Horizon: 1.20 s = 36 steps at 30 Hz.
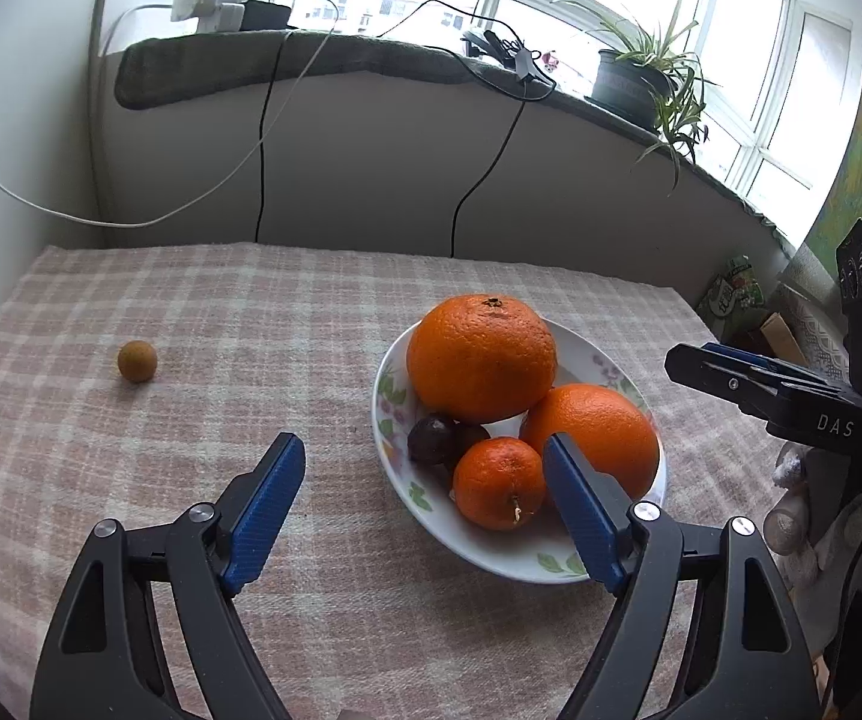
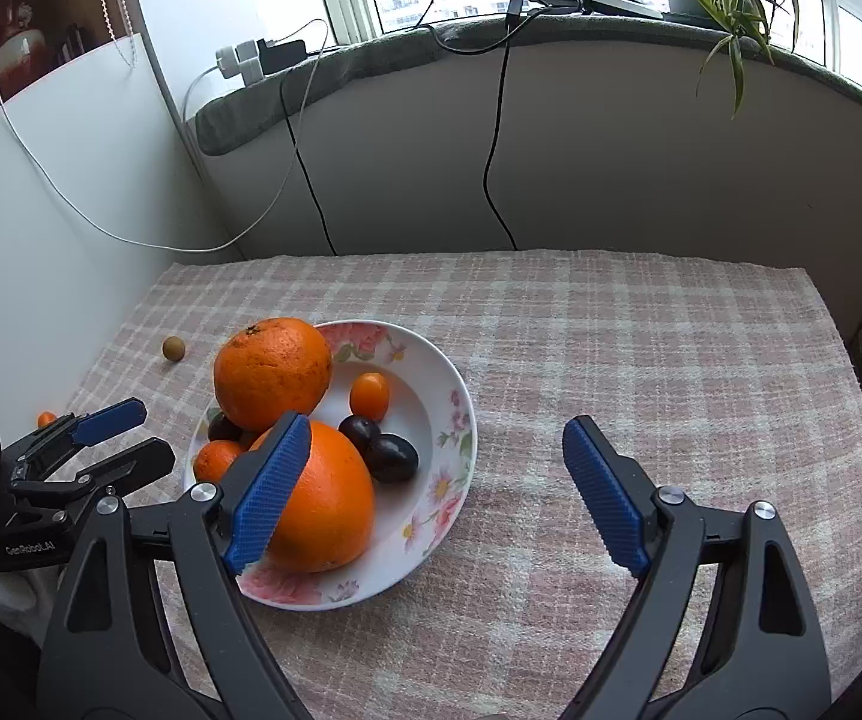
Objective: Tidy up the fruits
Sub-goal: 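Lower the plums into the bowl and open both tools, then move the right tool to the brown kiwi while the left tool moves to the small tangerine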
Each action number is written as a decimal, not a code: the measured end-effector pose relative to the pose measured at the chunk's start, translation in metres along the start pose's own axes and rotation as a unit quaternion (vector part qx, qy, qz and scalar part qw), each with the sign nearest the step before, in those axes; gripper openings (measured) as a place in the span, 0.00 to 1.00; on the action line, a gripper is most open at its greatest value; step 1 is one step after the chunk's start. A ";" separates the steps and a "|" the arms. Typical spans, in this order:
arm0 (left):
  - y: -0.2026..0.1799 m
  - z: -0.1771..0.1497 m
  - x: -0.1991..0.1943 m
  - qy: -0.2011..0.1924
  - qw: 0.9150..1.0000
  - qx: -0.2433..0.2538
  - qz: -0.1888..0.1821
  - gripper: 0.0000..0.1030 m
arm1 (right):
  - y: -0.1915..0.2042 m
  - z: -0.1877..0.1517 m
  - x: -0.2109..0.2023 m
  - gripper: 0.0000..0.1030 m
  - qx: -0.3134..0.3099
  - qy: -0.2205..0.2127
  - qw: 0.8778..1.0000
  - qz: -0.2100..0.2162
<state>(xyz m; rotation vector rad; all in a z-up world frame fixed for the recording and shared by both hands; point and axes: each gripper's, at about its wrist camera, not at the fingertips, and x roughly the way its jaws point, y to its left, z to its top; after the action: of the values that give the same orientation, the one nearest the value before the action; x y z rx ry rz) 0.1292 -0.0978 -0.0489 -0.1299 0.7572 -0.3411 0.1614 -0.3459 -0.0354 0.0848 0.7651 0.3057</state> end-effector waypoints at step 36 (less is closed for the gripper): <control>0.111 -0.077 -0.097 -0.028 0.959 -0.049 0.278 0.79 | 0.128 0.006 -0.010 0.86 -0.179 -0.048 0.983 0.012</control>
<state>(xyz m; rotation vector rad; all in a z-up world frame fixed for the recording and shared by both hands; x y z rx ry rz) 0.0389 0.0402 -0.0680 -0.0155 0.7216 0.2360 0.1282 -0.2263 -0.0007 -0.2306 0.6042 0.4545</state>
